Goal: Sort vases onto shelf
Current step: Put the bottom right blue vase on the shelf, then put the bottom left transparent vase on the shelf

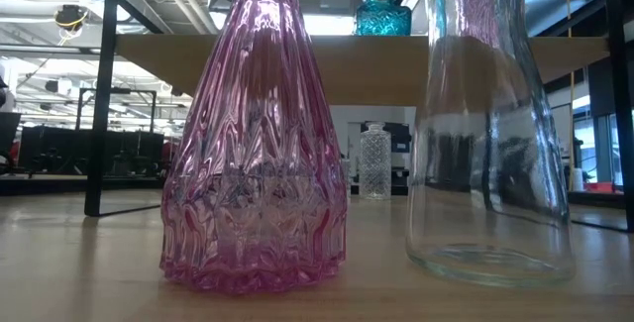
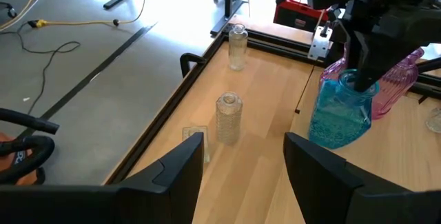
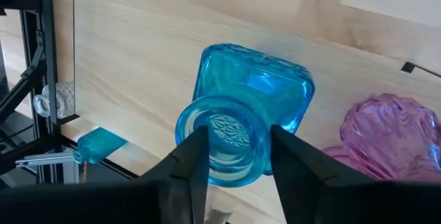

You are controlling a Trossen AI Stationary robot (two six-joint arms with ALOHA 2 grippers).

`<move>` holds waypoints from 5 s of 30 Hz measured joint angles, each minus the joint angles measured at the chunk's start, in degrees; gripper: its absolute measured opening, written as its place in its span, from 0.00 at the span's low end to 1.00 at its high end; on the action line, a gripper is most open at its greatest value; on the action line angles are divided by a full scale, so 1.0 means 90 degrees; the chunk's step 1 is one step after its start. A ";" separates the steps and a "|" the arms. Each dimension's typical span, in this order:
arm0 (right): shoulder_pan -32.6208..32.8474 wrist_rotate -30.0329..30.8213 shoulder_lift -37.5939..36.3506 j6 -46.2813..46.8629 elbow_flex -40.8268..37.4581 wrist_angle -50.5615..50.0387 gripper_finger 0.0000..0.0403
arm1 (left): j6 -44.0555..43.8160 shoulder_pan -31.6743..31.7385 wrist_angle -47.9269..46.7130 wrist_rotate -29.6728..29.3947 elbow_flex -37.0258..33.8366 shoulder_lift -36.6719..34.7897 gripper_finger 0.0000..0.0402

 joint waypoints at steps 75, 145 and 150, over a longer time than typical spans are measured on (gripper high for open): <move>0.0465 0.3535 -0.0961 -0.5201 0.0522 0.0208 0.32 | -0.9532 -0.5715 -0.2143 0.2634 -0.4697 -0.2149 0.48; -0.0469 0.3881 -0.0833 -0.6352 0.0517 0.2008 0.32 | -0.9696 -0.5898 -0.2681 0.0408 -0.2715 -0.1788 0.11; -0.0471 0.3890 -0.0754 -0.6434 0.0518 0.2428 0.32 | -0.8895 -0.5203 -0.2891 -0.0667 -0.1623 -0.1763 0.11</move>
